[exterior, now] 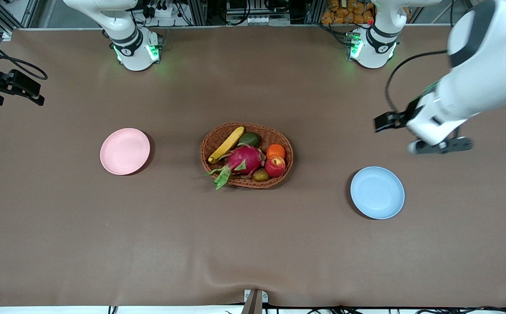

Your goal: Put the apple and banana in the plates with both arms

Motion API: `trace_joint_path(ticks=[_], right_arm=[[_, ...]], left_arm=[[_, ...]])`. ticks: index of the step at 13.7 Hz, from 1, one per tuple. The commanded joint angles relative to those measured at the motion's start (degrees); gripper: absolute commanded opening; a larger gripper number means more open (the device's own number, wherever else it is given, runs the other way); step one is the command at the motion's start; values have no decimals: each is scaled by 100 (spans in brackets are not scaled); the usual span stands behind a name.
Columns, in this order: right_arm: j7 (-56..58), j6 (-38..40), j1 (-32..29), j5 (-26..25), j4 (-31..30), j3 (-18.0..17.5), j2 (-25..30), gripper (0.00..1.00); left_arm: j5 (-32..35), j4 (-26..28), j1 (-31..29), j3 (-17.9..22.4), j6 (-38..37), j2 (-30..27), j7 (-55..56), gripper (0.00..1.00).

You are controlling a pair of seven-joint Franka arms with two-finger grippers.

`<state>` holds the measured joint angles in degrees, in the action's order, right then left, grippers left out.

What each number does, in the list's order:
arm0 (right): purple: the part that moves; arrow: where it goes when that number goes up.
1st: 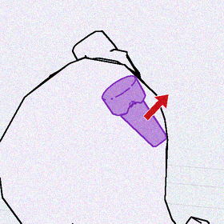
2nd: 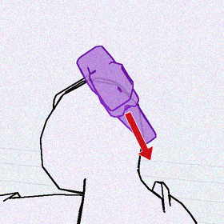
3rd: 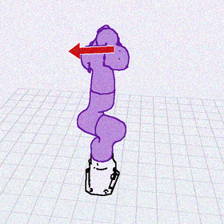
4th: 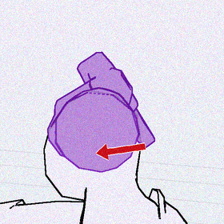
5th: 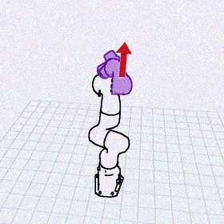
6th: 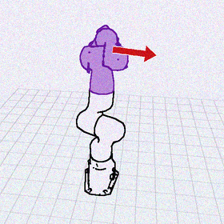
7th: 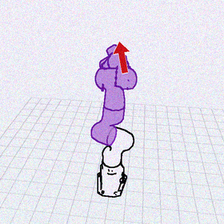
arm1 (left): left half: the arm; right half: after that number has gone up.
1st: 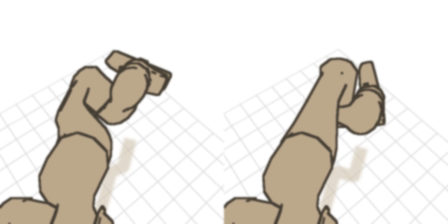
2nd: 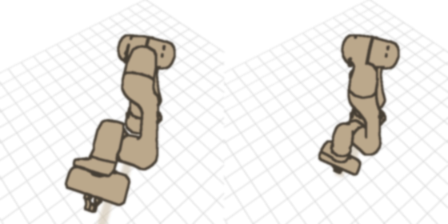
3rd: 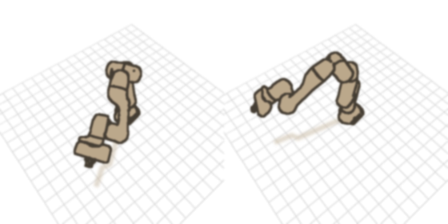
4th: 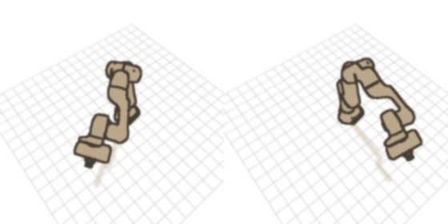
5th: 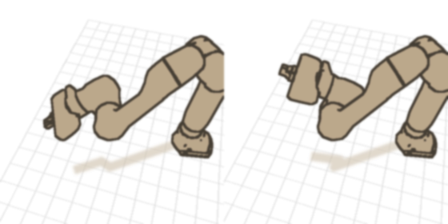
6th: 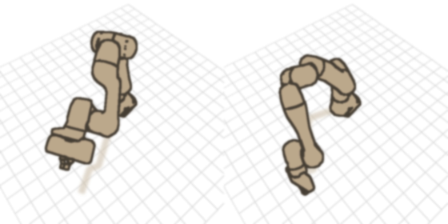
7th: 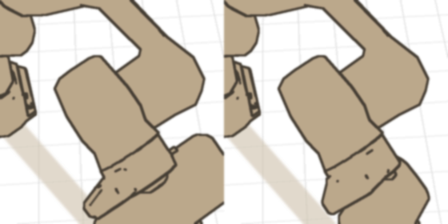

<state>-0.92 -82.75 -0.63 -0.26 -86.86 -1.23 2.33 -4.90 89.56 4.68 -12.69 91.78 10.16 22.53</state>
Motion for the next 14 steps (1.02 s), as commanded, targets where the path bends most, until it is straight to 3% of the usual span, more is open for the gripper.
trace_joint_path(ticks=[1, 14], right_arm=[[-14, 57, -42, -45, 108, -26, -57, 100], [-14, 57, -130, -45, 99, -26, -57, 100]], left_arm=[[-11, 88, 252, 3, 348, 204, 541, 100], [218, 114, 1431, 3, 2703, 1663, 2272, 100]])
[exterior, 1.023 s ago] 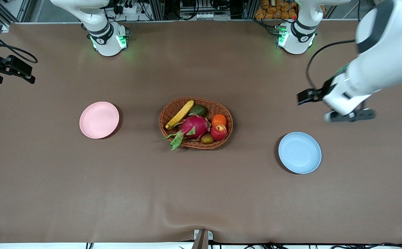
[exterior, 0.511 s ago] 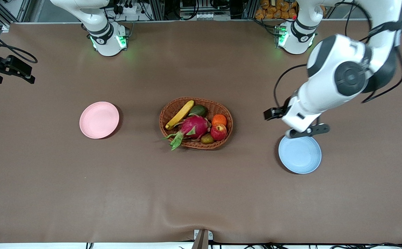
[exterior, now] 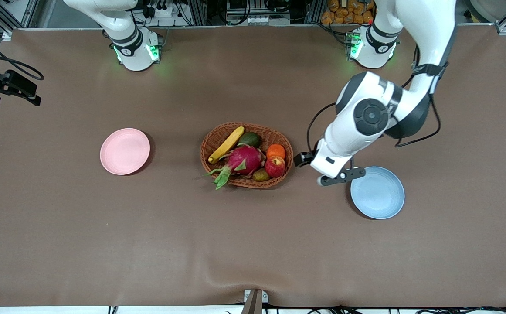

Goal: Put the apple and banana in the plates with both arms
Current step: 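Reach the left gripper into the basket and grasp the red apple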

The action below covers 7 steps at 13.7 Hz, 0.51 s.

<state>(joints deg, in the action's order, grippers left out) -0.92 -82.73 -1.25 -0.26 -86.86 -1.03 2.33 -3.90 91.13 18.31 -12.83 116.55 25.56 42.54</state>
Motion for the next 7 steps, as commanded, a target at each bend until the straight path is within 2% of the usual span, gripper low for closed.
trace_joint_path(ticks=[1, 7], right_arm=[[-14, 64, -60, -45, 99, -46, -57, 100], [-14, 64, -68, -45, 90, -46, -57, 100]], left_arm=[[117, -43, 154, 17, 358, 186, 429, 100], [82, -70, 498, 9, 1237, 792, 1036, 100]])
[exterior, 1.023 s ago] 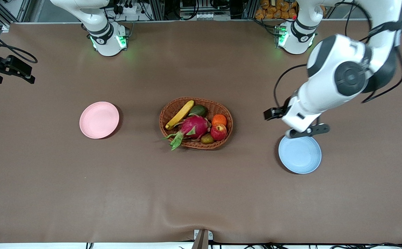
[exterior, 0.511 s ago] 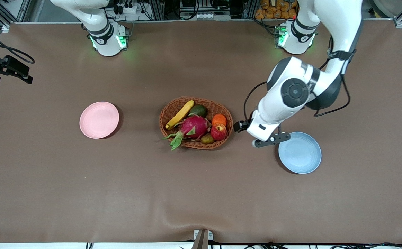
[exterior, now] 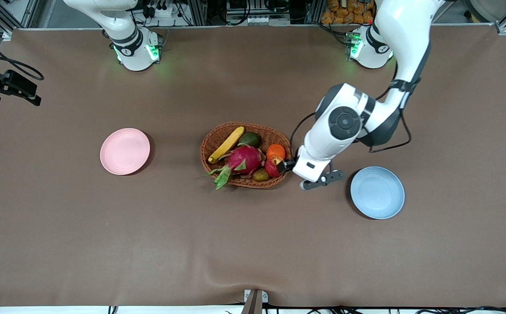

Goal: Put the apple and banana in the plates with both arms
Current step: 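Reach the left gripper into the basket and grasp the red apple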

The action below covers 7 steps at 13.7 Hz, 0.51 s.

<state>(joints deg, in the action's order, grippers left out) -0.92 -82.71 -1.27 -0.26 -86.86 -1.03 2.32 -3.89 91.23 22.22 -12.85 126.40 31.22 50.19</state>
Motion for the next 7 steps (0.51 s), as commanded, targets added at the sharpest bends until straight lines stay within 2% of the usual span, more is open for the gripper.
trace_joint_path(ticks=[1, 7], right_arm=[[-14, 71, -66, -45, 81, -46, -57, 100], [-14, 62, -75, -45, 81, -46, -57, 100]], left_arm=[[73, -80, 177, 11, 324, 331, 307, 100], [73, -80, 353, 20, 701, 674, 676, 100]])
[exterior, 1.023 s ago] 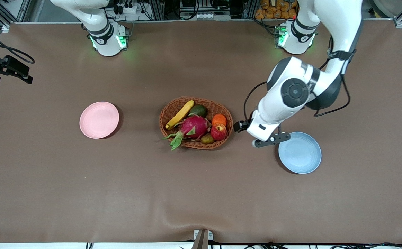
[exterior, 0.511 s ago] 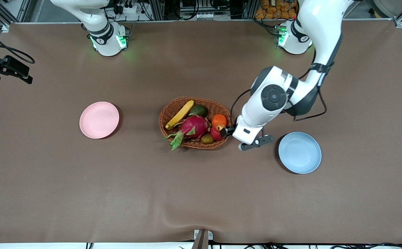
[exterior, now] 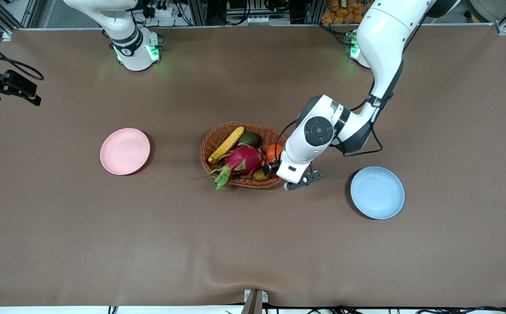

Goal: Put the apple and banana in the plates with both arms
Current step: 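Reach the left gripper into the basket and grasp the red apple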

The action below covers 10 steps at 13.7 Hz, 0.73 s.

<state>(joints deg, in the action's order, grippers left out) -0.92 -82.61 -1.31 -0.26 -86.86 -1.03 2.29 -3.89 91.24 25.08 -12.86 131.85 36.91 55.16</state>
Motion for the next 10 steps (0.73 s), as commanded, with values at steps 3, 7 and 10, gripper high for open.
trace_joint_path(ticks=[3, 7, 10], right_arm=[[-14, 52, -62, -36, 81, -47, -54, 100], [-23, 43, -36, -36, 81, -47, -62, 100], [-14, 43, -44, -36, 81, -47, -62, 100]], left_arm=[[73, -89, 128, 21, 244, 194, 231, 100], [73, -63, 164, 21, 271, 238, 293, 100], [73, -98, 190, 21, 279, 291, 293, 82]])
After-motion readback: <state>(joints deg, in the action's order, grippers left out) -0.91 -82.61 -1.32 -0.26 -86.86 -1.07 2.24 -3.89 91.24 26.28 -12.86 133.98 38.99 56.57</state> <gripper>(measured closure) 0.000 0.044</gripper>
